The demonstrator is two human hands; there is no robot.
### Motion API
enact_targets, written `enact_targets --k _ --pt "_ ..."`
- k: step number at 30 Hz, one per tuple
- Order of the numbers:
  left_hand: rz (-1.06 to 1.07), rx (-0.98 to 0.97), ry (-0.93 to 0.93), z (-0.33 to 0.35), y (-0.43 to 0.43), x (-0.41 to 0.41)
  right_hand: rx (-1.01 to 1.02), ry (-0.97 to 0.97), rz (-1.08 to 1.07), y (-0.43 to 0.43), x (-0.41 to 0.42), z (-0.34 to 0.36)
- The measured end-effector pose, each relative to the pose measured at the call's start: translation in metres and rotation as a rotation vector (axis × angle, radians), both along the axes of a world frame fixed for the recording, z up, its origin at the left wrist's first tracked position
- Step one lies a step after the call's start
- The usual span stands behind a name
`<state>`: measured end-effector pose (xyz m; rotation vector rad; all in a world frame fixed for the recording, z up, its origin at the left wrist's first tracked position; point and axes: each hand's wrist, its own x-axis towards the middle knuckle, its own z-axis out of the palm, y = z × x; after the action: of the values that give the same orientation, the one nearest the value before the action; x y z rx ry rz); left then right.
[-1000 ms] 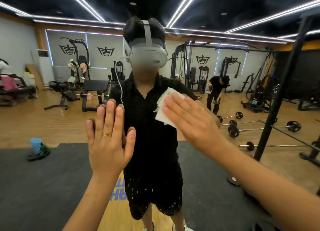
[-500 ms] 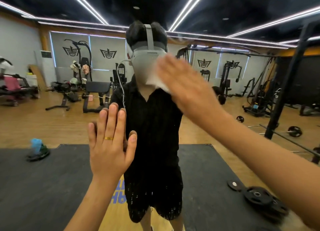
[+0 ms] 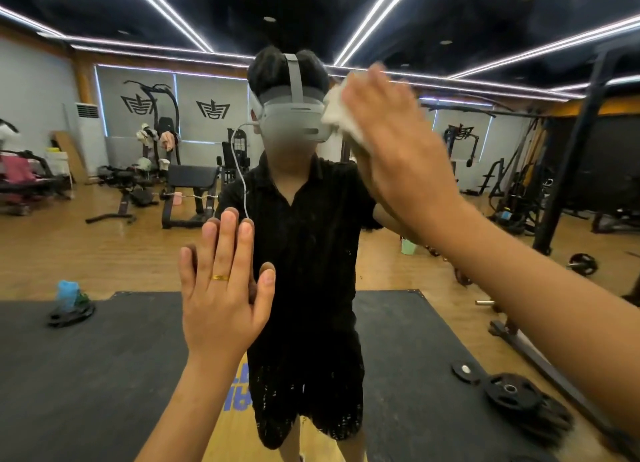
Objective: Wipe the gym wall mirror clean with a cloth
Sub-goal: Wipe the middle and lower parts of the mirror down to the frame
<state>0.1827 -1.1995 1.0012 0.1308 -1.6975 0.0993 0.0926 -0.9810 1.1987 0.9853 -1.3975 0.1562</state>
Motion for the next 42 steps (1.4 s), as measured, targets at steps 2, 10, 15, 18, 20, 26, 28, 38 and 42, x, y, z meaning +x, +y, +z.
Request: enact_targets --k 2,10,15,18,20,26,28,38,42 --pt "-0.002 -0.001 0.002 0.001 -0.001 0.000 -0.207 -0.118 0.067 -0.012 0.001 0.015" --pt "0.008 -0.006 -0.014 0.001 0.000 0.003 0.434 0.038 0.097 -0.004 0.015 -0.071" --pt "0.002 -0.008 0.003 0.003 -0.001 0.001 -0.047 -0.118 0.089 0.007 -0.004 -0.001" --pt "0.001 0.003 0.004 0.003 0.001 0.000 -0.060 -0.192 0.188 -0.008 0.008 -0.040" --pt "-0.010 0.009 -0.004 0.003 0.002 0.000 0.197 -0.117 0.193 -0.005 0.016 -0.091" --pt "-0.003 0.012 -0.005 0.002 0.001 0.002 0.301 0.044 0.107 0.016 0.005 -0.062" --pt "0.003 0.004 -0.007 0.001 -0.002 0.002 0.081 -0.056 0.126 0.004 0.002 -0.041" --pt "0.021 -0.010 0.004 0.000 -0.003 0.000 -0.017 -0.126 0.210 -0.017 0.011 -0.064" --pt "-0.001 0.018 -0.017 0.004 0.004 0.001 0.008 -0.185 0.235 -0.012 0.014 -0.066"
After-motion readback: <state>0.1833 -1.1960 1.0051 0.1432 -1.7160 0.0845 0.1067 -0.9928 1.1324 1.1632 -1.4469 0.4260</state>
